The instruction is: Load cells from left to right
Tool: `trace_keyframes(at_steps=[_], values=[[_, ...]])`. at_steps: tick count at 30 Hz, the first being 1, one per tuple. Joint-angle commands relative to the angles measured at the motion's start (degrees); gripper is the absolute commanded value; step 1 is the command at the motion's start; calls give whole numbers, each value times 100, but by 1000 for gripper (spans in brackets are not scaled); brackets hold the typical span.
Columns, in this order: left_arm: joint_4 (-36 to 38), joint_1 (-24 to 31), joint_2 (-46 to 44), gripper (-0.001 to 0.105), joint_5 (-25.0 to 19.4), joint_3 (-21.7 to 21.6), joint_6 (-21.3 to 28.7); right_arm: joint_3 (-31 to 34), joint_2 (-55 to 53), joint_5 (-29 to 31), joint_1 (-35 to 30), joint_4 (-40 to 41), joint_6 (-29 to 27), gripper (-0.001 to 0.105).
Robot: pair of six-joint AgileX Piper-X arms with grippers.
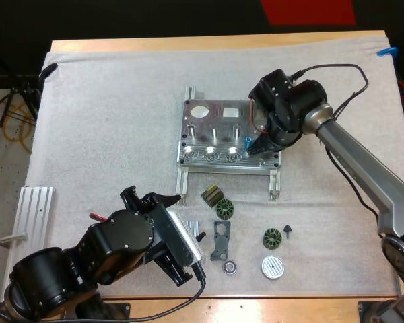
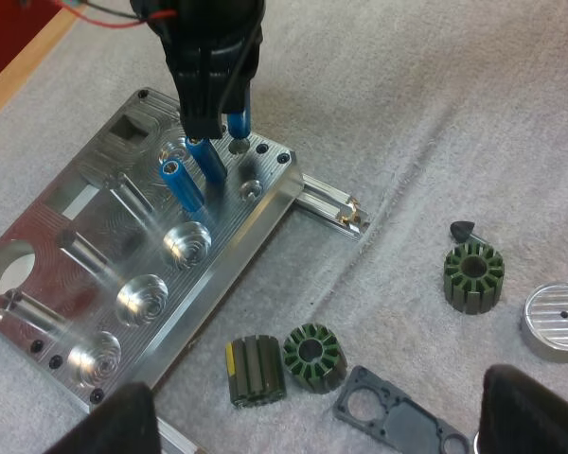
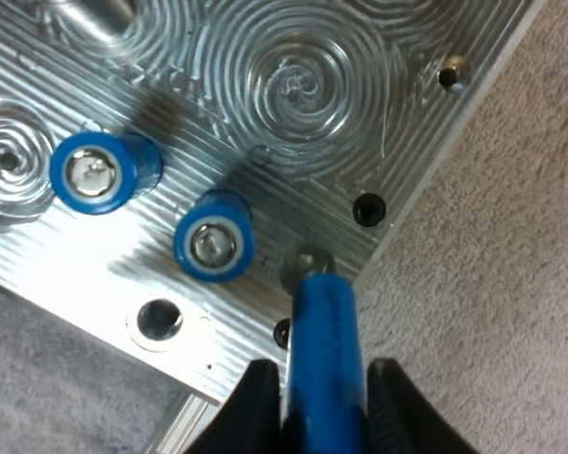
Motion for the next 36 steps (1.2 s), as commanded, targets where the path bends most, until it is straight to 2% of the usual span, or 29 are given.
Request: trace_keyframes(at_steps=[1, 15, 36], values=[[-3, -9, -22, 68, -137, -50, -50, -79, 1, 20, -12, -49, -64, 0], [-3, -9, -22, 68, -137, -50, -50, -79, 37, 20, -12, -221, -64, 0], [-3, -9, -22, 68, -137, -50, -50, -79, 214, -80, -12, 92, -64, 0]])
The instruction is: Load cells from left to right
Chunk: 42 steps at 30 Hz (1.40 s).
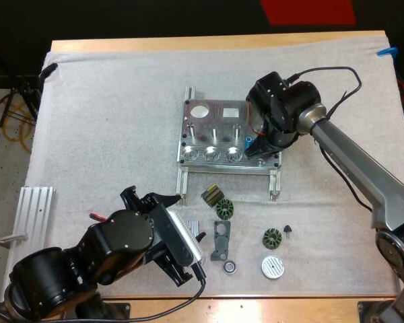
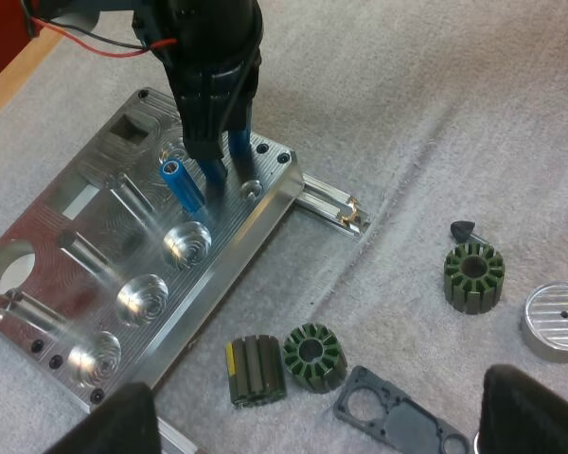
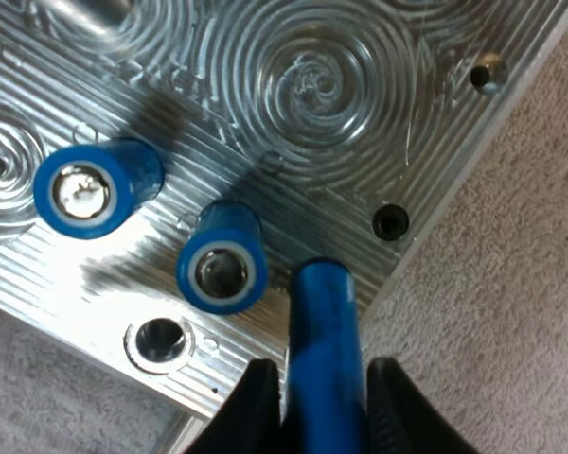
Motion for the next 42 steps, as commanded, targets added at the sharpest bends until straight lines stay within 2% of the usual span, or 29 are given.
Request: trace_keyframes(at_steps=[1, 11, 22, 29, 34, 42], values=[[-3, -9, -22, 68, -137, -50, -50, -50, -2, -66, -12, 81, -56, 0], [-3, -9, -22, 68, -137, -50, -50, -50, 210, -148, -12, -53, -44, 0], [-3, -9, -22, 68, -137, -50, -50, -50, 210, 209, -12, -540, -5, 0], [-3, -9, -22, 68, -137, -50, -50, -50, 210, 392, -12, -559, 249, 0], [-3, -9, -22, 68, -137, -50, -50, -50, 210, 392, -100, -615, 930, 0], [-3, -9, -22, 68, -137, -50, -50, -50, 210, 392, -218, -374, 976, 0]])
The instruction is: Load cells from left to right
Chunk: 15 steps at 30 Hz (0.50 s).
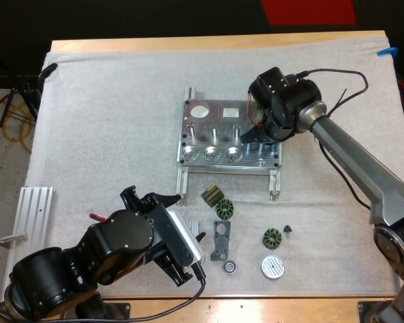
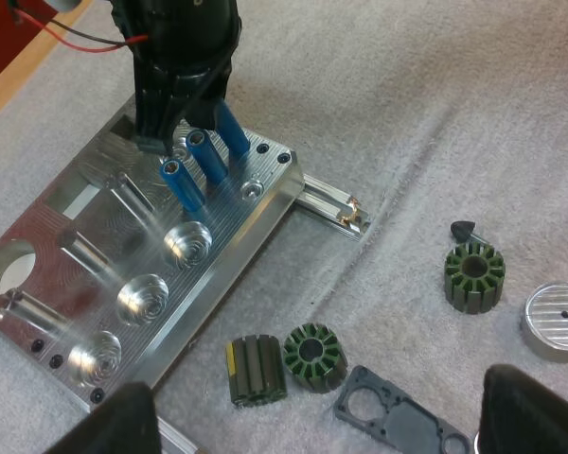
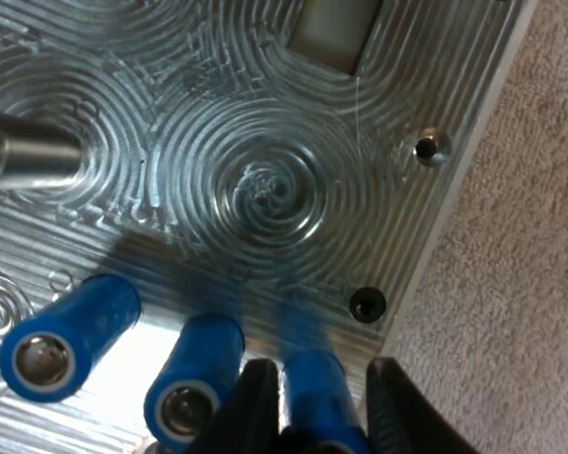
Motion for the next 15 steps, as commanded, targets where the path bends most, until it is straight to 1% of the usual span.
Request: trace_keyframes(at_steps=[1, 9, 15], values=[[-3, -9, -22, 68, -137, -50, -50, -11, 70, 285, -89, 182, 0, 0], [-3, -9, -22, 68, -137, -50, -50, 30, 70, 275, -89, 216, 141, 0], [-3, -9, -22, 68, -137, -50, -50, 381, 70, 275, -102, 78, 127, 0]])
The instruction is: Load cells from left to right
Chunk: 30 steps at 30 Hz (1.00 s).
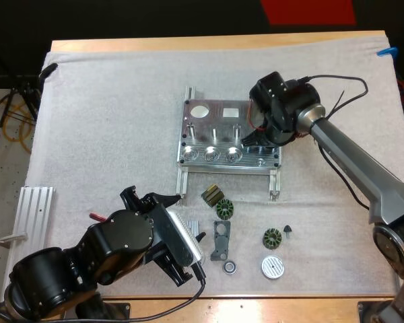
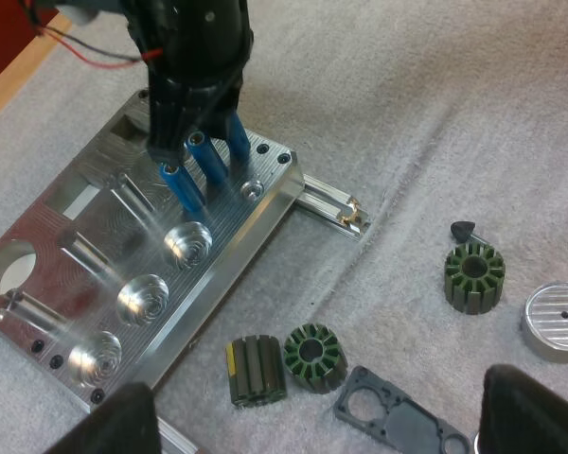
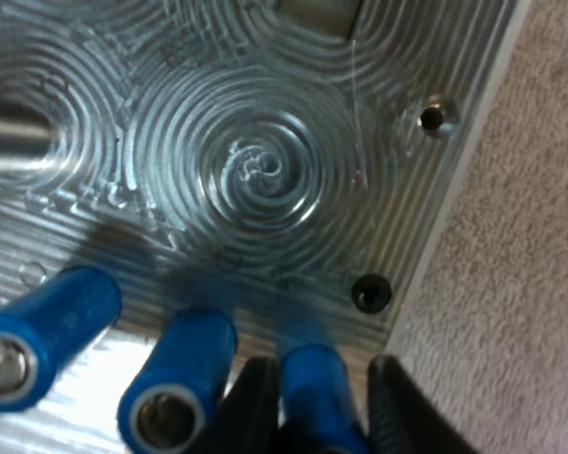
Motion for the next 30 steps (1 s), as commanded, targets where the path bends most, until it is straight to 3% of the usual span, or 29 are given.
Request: trace_keyframes(at_steps=[1, 12, 15, 17, 20, 23, 30], values=[[-3, -9, -22, 68, -137, -50, -50, 208, 27, 284, -88, 106, -19, 0], [-3, -9, -22, 68, -137, -50, -50, 306, -44, 284, -88, 32, -118, 1], [-3, -9, -22, 68, -137, -50, -50, 275, -114, 266, -88, -9, -279, 16], [-3, -9, -22, 68, -137, -50, -50, 194, -164, 266, -88, -8, -278, 37], [-3, -9, -22, 68, -137, -50, -50, 69, -237, 266, -88, -8, -278, 55], [-3, -9, -22, 68, -137, -50, -50, -33, -342, 266, -88, -8, -278, 61], [-3, -9, -22, 68, -161, -50, -50, -51, -798, 266, -88, -39, -278, 61]])
